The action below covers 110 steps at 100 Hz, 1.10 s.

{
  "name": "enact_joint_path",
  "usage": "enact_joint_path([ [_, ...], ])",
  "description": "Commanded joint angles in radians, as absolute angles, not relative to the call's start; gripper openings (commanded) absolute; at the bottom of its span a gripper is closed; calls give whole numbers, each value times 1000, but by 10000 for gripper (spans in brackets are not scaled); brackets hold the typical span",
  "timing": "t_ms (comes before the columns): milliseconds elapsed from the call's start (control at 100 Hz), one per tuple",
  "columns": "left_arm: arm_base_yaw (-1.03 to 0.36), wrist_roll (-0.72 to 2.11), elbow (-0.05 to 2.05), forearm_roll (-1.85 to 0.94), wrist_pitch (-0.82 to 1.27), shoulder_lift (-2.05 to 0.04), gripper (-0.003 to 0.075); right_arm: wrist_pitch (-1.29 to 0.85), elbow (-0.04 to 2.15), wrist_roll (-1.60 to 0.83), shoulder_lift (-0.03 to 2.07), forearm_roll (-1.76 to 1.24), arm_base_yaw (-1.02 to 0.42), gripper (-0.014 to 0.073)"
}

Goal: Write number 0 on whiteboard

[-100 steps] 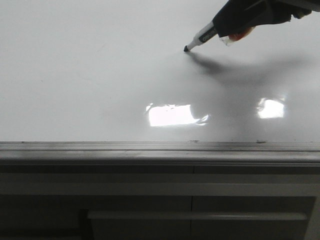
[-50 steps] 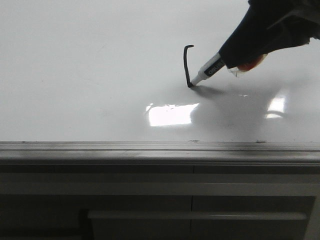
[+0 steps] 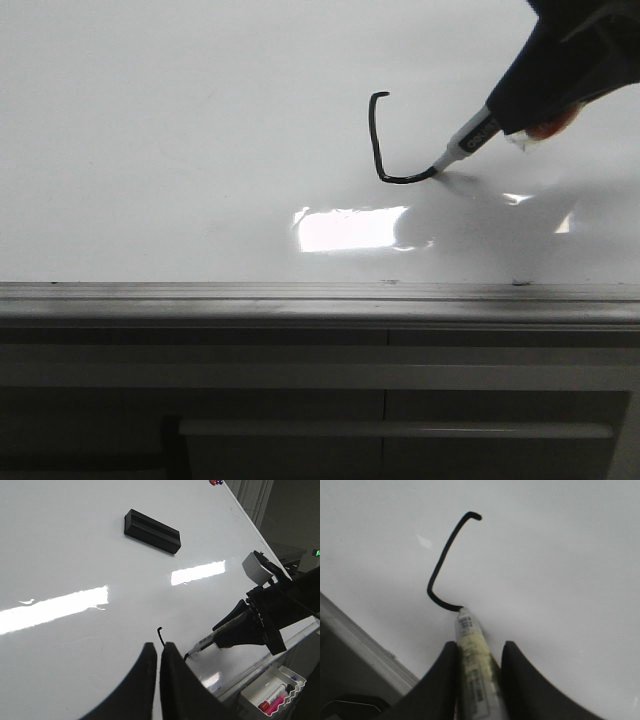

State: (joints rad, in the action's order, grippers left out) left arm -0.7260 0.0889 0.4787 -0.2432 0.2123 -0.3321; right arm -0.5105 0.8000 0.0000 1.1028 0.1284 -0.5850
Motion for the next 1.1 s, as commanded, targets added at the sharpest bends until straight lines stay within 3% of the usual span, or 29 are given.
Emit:
enact_joint_path([
  [0, -726, 78, 504, -257, 144, -340, -20, -585, 827, 87, 1112, 385, -558, -47],
  [700, -726, 78, 504, -269, 144, -340, -20, -470, 981, 113, 1197, 370, -561, -47],
  [1091, -726, 78, 504, -277, 144, -340, -20, -500, 981, 113, 1237, 368, -698, -47],
])
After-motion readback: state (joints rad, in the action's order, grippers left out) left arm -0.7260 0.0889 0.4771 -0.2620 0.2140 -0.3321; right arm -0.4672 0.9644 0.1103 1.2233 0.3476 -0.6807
